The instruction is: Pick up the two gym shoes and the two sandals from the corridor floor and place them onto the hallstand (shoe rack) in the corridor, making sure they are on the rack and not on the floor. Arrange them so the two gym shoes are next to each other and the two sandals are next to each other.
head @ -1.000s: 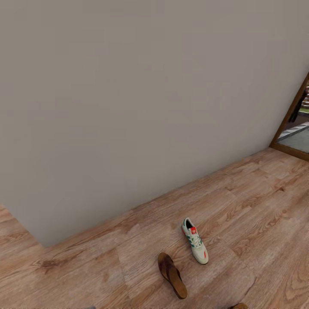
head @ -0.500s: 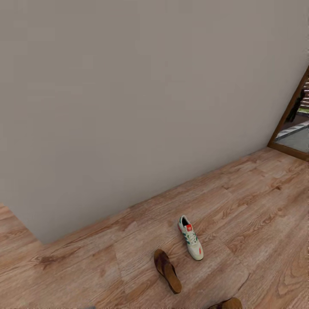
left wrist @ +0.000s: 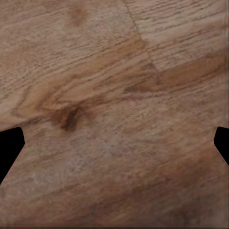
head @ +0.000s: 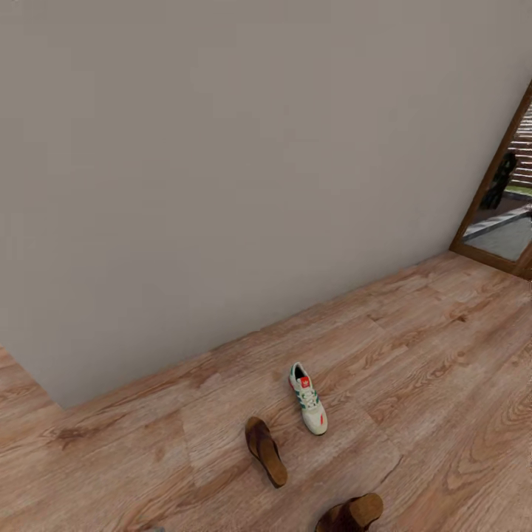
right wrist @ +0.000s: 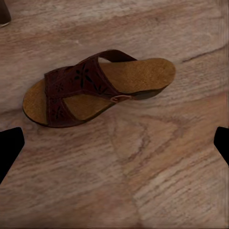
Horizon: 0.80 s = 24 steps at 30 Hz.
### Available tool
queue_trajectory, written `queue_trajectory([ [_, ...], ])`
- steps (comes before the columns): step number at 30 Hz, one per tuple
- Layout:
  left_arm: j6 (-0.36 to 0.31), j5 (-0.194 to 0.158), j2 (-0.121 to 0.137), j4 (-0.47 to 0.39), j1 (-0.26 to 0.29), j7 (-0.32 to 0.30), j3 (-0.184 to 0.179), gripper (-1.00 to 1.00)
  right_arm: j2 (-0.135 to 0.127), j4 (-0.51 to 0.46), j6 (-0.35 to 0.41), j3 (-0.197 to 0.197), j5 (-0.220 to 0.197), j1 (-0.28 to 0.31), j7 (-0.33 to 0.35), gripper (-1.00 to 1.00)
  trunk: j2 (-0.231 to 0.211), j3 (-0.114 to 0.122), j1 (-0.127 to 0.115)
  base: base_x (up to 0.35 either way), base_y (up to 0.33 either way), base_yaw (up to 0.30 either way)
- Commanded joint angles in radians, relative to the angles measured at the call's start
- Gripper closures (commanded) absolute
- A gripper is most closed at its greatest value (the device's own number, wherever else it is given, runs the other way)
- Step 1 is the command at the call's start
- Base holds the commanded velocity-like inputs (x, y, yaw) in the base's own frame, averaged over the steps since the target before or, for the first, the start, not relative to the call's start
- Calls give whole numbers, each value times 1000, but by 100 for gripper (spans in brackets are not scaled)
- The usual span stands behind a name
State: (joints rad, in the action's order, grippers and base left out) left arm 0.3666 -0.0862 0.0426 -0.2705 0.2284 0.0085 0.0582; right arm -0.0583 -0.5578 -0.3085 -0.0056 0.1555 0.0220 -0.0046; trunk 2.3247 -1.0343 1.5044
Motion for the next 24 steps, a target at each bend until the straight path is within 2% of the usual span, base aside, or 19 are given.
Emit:
queue_trajectory([
  [1, 3, -9, 0, 1, 0, -1, -1, -100, 0, 1, -3, -1, 7, 1, -1, -100, 0, -1, 0, -18, -265, 0],
  [24, 3, -9, 0, 1, 0, -1, -1, -100, 0, 1, -3, -1, 7, 1, -1, -100, 0, -1, 0, -3, -270, 0],
])
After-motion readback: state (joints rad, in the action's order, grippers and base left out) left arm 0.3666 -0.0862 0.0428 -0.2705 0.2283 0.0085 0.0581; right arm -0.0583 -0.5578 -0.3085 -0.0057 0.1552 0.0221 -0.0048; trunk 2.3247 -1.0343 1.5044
